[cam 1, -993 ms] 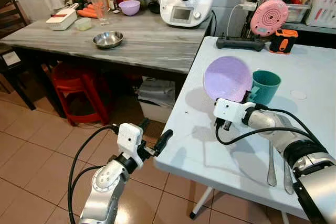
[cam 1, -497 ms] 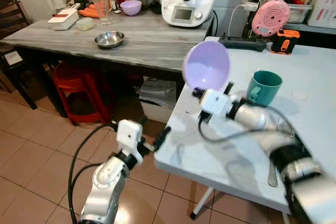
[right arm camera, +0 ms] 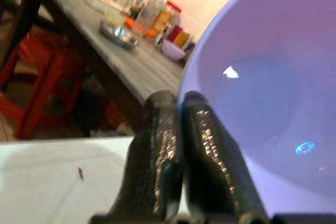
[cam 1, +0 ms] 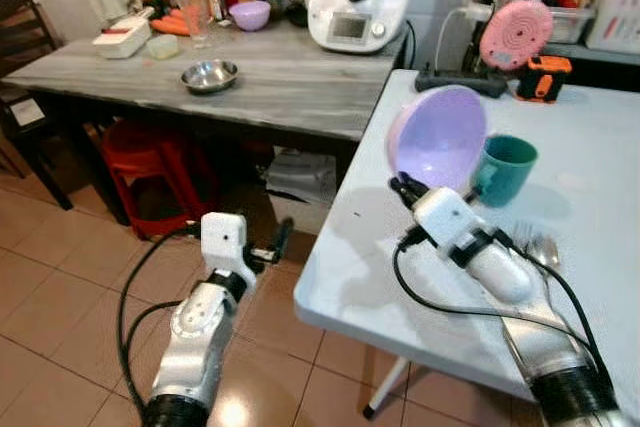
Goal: Setting the table
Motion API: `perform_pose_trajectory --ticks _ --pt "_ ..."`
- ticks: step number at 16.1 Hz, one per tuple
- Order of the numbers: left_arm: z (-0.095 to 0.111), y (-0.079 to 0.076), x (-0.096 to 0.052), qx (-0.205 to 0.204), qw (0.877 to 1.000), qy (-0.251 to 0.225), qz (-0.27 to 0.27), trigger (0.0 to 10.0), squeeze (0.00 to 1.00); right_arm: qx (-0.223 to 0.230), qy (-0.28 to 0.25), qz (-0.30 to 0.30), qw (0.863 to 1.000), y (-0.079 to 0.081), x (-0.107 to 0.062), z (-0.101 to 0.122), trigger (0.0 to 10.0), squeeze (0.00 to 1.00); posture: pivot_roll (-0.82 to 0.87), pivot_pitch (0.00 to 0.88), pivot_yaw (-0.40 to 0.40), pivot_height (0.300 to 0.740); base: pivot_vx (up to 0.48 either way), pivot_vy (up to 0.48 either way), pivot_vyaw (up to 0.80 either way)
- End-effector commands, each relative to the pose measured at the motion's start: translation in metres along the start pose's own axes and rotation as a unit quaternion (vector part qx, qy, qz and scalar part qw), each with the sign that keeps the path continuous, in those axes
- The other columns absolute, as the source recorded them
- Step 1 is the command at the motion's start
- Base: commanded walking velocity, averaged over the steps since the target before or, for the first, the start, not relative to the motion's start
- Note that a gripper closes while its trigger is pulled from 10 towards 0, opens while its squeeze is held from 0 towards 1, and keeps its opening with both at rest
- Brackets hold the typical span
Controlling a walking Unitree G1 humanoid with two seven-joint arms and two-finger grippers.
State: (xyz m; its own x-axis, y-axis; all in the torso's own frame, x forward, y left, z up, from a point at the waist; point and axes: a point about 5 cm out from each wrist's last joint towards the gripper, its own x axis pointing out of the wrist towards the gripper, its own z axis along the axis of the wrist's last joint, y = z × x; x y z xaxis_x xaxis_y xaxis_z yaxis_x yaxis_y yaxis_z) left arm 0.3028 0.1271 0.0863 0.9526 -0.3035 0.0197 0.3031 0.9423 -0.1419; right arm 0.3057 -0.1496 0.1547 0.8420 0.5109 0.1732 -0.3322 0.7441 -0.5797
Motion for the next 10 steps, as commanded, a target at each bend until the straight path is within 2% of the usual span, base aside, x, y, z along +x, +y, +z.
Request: perform_pose_trajectory --ticks 1,4,5,10 --pt "0.0 0.003 0.003 -0.003 1.0 0.006 0.003 10.0 0.0 0.01 -0.025 -0.025 0.999 -0.002 -0.003 0.012 10.0 0.0 -0.17 0.0 0.095 0.74 0.0 0.0 0.0" --pt "-0.001 0.002 0.004 -0.006 1.0 0.006 -0.005 10.0 0.0 0.031 0.004 -0.04 0.999 0.012 -0.01 0.014 10.0 0.0 -0.17 0.0 0.106 0.74 0.0 0.0 0.0" --pt "-0.001 0.001 0.004 -0.008 1.0 0.006 -0.009 10.0 0.0 0.036 0.01 -0.043 0.998 0.015 -0.012 0.017 10.0 0.0 -0.17 0.0 0.111 0.74 0.0 0.0 -0.58" --pt "0.0 0.003 0.005 -0.01 1.0 0.004 -0.006 10.0 0.0 0.053 0.025 -0.06 0.996 0.021 -0.022 0.018 10.0 0.0 -0.16 0.0 0.115 0.74 0.0 0.296 -0.68"
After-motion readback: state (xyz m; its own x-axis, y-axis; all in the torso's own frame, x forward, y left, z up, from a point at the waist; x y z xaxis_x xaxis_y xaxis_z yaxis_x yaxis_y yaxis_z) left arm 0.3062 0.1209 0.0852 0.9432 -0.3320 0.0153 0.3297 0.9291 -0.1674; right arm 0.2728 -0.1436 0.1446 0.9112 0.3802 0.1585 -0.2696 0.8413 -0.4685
